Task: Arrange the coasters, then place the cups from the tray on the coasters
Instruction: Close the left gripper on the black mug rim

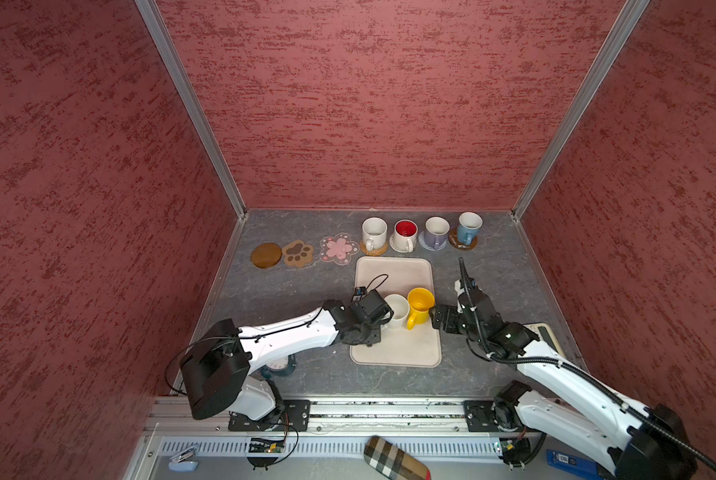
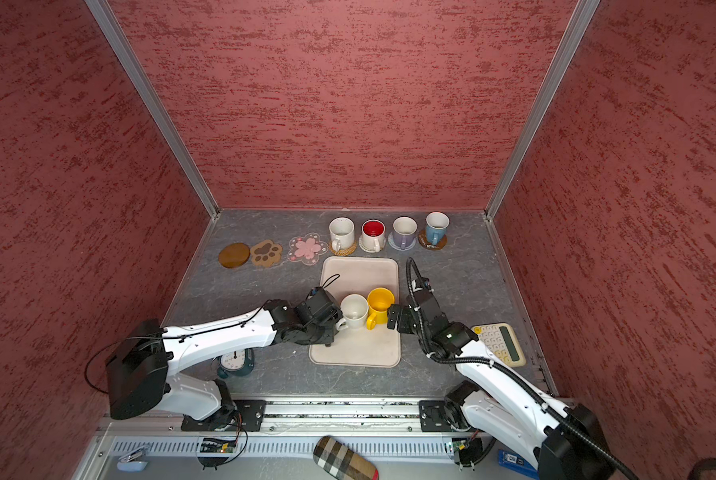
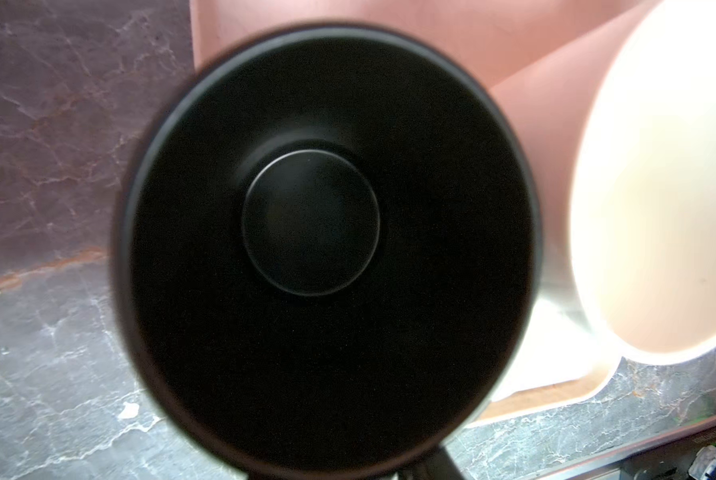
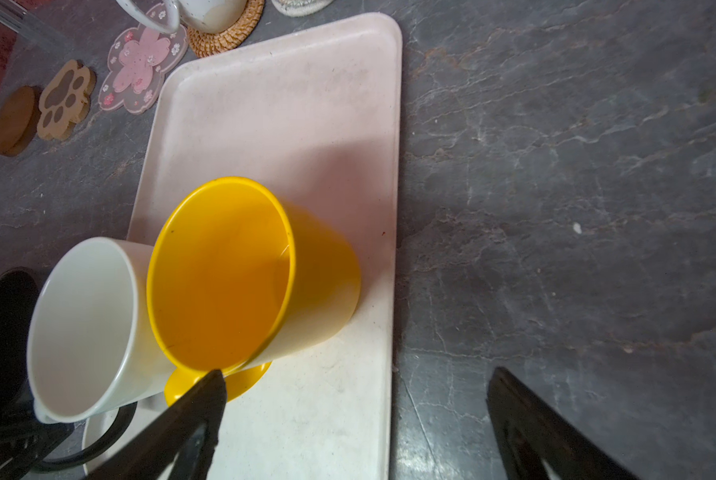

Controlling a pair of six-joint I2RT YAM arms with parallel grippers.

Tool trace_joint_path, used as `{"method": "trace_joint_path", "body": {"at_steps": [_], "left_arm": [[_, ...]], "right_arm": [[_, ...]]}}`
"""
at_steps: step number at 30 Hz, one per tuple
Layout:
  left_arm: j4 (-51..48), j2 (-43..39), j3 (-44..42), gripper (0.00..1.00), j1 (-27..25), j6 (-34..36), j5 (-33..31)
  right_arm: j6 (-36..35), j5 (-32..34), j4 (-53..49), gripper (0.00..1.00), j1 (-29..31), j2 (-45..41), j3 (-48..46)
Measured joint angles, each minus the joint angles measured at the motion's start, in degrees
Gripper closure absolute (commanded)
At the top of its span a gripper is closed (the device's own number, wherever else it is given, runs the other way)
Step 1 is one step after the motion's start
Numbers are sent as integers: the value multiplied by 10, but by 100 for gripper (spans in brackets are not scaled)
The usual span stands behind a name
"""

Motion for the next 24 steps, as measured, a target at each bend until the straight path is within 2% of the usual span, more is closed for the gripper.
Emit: {"method": "trace_joint_path", "body": {"at_steps": [17, 24], "left_arm": [[-15, -11, -13, 67, 31, 45, 9], [-14, 9, -13, 67, 35, 66, 18]], "right_arm": [[-5, -8, 21, 1, -4, 27, 0], [-5, -11, 27, 1, -4, 35, 1]]}}
